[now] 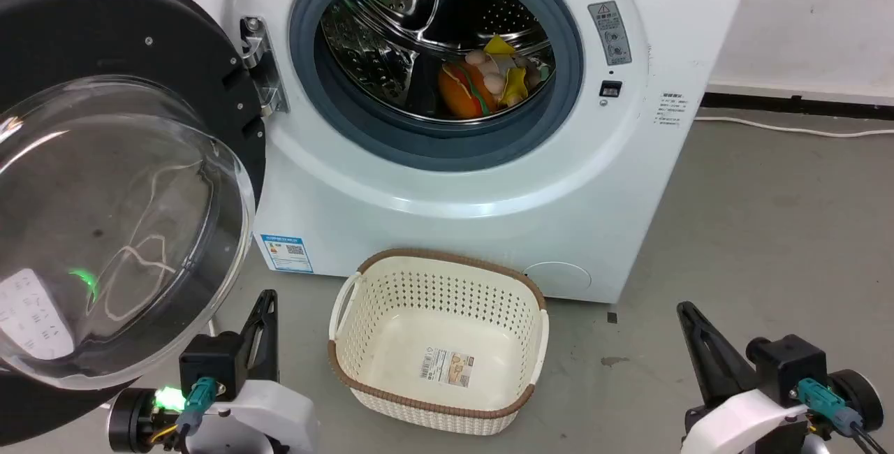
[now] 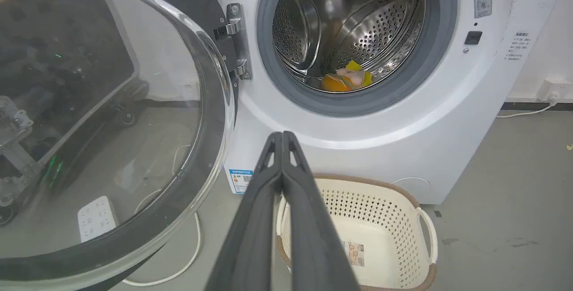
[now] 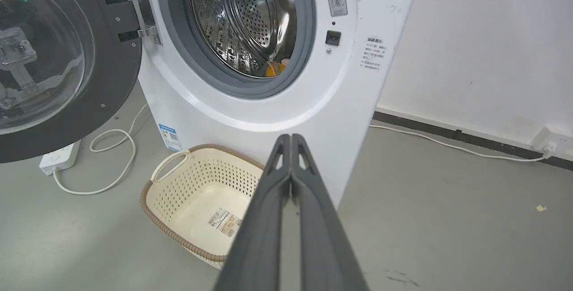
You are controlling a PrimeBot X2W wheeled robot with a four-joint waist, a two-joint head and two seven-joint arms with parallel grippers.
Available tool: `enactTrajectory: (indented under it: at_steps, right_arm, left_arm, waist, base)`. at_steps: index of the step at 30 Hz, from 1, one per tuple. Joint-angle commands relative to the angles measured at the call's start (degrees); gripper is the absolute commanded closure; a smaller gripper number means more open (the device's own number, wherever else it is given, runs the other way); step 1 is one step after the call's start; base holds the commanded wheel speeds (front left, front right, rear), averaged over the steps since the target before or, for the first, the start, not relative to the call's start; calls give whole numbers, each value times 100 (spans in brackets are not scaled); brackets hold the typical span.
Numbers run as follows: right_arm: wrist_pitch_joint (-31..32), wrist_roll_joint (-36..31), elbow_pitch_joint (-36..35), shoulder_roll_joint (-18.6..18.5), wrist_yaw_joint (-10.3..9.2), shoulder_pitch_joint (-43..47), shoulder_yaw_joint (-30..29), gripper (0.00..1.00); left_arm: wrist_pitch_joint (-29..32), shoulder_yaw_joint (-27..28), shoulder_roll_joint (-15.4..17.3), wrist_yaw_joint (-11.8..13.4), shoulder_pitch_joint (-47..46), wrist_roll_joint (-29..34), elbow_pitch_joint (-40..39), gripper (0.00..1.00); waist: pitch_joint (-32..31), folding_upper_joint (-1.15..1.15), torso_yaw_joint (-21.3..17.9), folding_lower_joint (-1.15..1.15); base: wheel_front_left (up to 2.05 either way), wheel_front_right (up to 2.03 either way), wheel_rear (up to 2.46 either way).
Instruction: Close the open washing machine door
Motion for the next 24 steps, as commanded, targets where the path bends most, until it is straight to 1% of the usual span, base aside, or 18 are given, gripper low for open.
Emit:
enactTrajectory:
  at_steps: [1,24]
  right_arm:
    - [3,-29,-29,-4,5,-79,-10,100]
    - [3,-29,-29,-4,5,-79,-10,100]
  left_arm:
    - [1,9,-2,12,82,14,-25,100]
    - [1,9,-2,12,82,14,-25,100]
  waist:
    - [0,0,0,0]
    - [0,0,0,0]
  base:
    - [0,0,0]
    - [0,0,0]
